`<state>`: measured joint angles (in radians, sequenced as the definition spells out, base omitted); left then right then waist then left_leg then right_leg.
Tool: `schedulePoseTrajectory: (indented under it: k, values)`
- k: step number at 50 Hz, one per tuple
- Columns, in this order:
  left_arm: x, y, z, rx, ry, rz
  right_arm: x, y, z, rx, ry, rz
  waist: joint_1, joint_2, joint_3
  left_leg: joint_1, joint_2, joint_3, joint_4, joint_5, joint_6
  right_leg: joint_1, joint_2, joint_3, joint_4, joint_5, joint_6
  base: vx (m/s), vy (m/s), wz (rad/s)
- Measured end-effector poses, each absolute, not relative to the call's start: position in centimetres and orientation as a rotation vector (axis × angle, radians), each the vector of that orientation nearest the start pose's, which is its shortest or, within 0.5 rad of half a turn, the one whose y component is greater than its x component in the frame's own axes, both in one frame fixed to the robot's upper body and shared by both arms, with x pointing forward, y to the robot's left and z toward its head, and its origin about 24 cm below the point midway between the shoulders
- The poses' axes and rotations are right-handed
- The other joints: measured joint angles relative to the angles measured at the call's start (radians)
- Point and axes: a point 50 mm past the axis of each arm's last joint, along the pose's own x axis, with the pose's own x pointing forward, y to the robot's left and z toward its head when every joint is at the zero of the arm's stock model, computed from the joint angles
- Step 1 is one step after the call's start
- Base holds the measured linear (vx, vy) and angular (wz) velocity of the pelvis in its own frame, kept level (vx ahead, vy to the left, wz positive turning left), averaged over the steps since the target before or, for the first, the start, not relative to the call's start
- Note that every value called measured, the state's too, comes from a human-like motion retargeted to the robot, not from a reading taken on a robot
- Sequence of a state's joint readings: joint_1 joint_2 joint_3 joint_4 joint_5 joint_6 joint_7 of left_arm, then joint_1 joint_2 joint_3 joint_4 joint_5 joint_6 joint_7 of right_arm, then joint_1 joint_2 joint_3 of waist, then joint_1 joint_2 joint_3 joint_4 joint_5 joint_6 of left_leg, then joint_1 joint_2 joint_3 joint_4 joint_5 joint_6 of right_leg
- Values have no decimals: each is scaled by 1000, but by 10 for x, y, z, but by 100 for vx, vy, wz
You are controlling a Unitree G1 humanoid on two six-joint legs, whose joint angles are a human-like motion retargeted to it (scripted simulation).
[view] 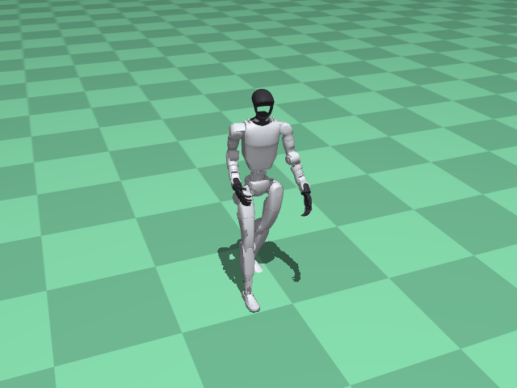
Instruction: Walk run
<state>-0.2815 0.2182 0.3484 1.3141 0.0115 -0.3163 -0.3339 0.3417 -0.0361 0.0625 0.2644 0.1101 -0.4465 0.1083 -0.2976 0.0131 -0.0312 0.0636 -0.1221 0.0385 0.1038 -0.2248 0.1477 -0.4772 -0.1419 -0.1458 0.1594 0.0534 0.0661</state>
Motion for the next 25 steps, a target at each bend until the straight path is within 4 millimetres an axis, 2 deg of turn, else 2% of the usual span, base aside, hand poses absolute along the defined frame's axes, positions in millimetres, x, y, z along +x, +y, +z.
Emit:
schedulePoseTrajectory:
  k: [3, 4, 7, 8, 9, 10, 12, 15, 17, 19, 22, 25]
  values:
    - [204, 237, -109, -45, 674, -11, 156, -162, -42, 74, 144, 8, -13, 2, 9, 64, 13, -13, 5, -28, -22, -6, 11, 130, -132, -25, 93, 86, -28, 66]
    - [199, 237, -112, -31, 691, -15, 156, -163, -42, 74, 144, 7, -15, 1, 8, 78, 14, -22, 15, -35, -30, -2, 8, 134, -127, -10, 107, 74, -28, 59]
    - [176, 235, -126, -10, 768, -12, 157, -164, -42, 76, 147, 18, -29, -6, -6, 93, 14, -48, 64, -20, -57, 6, 6, 118, -42, 34, 93, 88, -40, 63]
    - [162, 234, -132, -13, 814, -7, 157, -163, -42, 76, 149, 24, -46, -8, -12, 95, 19, -67, 91, 11, -76, 12, -12, 59, -22, 90, 95, 94, -47, 96]
    - [144, 232, -141, -24, 880, -1, 158, -163, -43, 75, 153, 30, -55, -6, -18, 90, 31, -76, 131, 80, -106, 20, 2, 92, 6, 97, 73, 82, -42, 97]
    - [123, 229, -149, -40, 955, 5, 159, -162, -43, 75, 157, 37, -60, -1, -25, 82, 47, -81, 176, 167, -141, 28, 32, 172, 38, 79, 40, 91, -45, 84]
    - [81, 218, -164, -79, 1118, 12, 160, -163, -44, 63, 165, 33, -60, 10, -16, 29, 73, -103, 344, 363, -215, 73, 36, 129, 68, 13, -22, 96, -47, 76]
    - [23, 206, -173, -138, 1343, 51, 164, -168, -42, 31, 155, 34, -36, -24, -22, -106, 70, -63, 640, 558, -295, 156, -23, 27, 28, -8, -45, 67, -31, 52]
    - [-7, 199, -175, -175, 1443, 54, 170, -172, -38, 20, 132, 28, -26, -34, -29, -191, 120, 2, 747, 545, -277, 186, -2, 47, 20, -34, -70, 80, -32, 71]
    - [-33, 191, -174, -210, 1503, 48, 177, -174, -33, 11, 107, 28, -13, -37, -19, -260, 155, 55, 800, 433, -231, 227, 10, 35, 2, -47, -82, 43, -17, 62]
    - [-65, 181, -171, -250, 1562, 58, 186, -178, -24, -16, 56, 42, 63, -62, 0, -343, 138, 146, 781, 313, -175, 279, 16, 17, -31, -46, -101, 60, -20, -33]
    - [-93, 176, -166, -263, 1636, 84, 193, -185, -13, -46, 2, 47, 151, -65, 11, -414, 92, 184, 626, 228, -170, 322, 40, 2, -58, -61, -111, 50, -13, -29]
